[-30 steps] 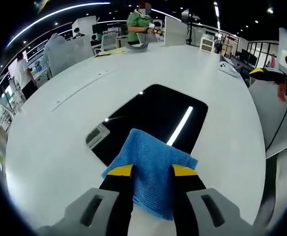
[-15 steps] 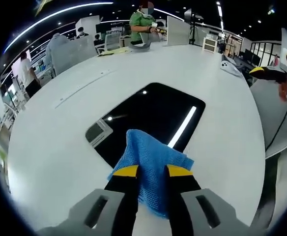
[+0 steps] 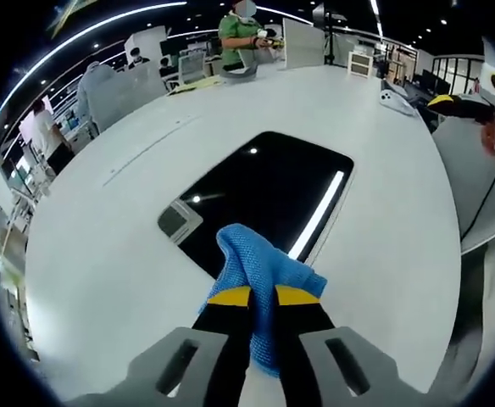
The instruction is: Wipe the mirror surface with the cleaning cloth until all visible marks leave the cleaned area.
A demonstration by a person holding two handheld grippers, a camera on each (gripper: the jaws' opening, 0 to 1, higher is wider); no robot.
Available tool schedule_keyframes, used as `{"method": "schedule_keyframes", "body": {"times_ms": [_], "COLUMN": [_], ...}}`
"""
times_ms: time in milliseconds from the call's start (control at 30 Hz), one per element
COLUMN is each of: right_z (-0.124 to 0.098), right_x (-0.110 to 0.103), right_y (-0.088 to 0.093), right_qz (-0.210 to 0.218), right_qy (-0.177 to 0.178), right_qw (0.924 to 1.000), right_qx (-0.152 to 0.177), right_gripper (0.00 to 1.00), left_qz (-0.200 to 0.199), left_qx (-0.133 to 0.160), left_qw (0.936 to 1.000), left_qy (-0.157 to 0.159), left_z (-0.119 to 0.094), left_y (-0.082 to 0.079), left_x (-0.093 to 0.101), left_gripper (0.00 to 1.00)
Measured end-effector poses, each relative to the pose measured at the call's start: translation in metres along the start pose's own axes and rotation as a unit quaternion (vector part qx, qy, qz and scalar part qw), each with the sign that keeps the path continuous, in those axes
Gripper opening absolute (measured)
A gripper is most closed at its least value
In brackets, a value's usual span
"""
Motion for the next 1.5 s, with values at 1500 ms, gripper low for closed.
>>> {"method": "schedule_keyframes", "body": {"times_ms": [1500], "right_z": [0.019], "right_x": [-0.002], "right_y": [0.009], "right_qz": [0.007], "right_qy": [-0.042], "right_qw": [0.9991], "right_qx": [0.001], "right_gripper": [0.91], "left_qz": [0.010], "left_qx": [-0.018], "left_qw": [0.9997], "left_qy": [0.014], "left_z": [-0.053], "left_y": [0.074], "left_x": [0.003], "left_gripper": [0.09]}}
Point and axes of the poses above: the point that each gripper's makers call its tool centre point, and the gripper's own axes: z roughly forward along the fingers, x roughly to its right, y roughly out of its underside, the point moved 9 cm from there along -z, roughly backward along the fingers, and after that the axes turned 11 degrees about -y, right-handed, at the moved point
